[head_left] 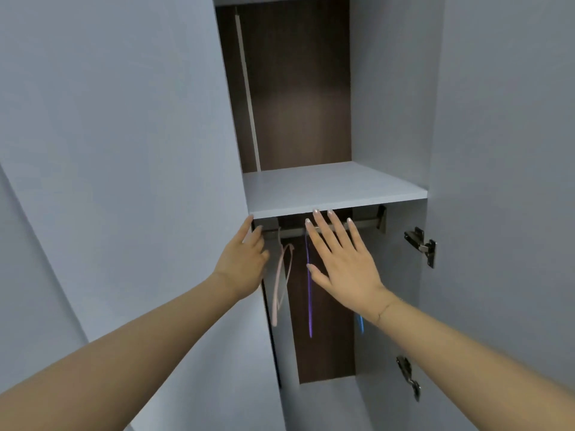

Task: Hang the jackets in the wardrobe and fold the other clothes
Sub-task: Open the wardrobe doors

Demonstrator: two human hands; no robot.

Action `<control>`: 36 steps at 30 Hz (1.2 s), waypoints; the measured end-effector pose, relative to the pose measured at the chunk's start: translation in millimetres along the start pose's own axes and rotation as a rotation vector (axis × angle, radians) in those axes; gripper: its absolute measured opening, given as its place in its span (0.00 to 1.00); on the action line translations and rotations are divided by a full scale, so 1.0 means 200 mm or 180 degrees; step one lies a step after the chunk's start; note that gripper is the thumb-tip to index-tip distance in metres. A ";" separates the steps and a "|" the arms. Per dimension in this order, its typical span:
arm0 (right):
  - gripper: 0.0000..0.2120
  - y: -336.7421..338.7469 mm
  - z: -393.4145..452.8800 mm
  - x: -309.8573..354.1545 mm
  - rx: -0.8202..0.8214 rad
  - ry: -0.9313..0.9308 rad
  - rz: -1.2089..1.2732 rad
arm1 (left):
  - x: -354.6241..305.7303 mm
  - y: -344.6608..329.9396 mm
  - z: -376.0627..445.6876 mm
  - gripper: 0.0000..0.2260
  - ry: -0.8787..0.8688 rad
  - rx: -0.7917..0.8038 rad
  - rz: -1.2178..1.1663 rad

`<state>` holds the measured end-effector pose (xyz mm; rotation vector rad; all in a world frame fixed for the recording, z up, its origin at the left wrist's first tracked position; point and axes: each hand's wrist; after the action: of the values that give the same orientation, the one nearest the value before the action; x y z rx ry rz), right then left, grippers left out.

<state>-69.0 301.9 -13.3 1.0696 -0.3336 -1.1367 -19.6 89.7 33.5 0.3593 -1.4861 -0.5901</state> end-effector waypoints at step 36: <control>0.32 0.27 -0.30 1.29 -0.0255 0.1439 0.0669 | 0.46 -0.29 -1.84 0.11 -0.0870 -0.0986 0.0182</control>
<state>116.9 113.2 -70.6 1.1565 -0.0400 -0.6906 334.7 -56.9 50.4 -0.0063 -1.6276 -0.8352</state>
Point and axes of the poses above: each hand's wrist, its own z-axis towards the middle knuckle, its own y-axis out of the back of the hand, x = y × z, and after that the axes turned 11 degrees about x, right-handed
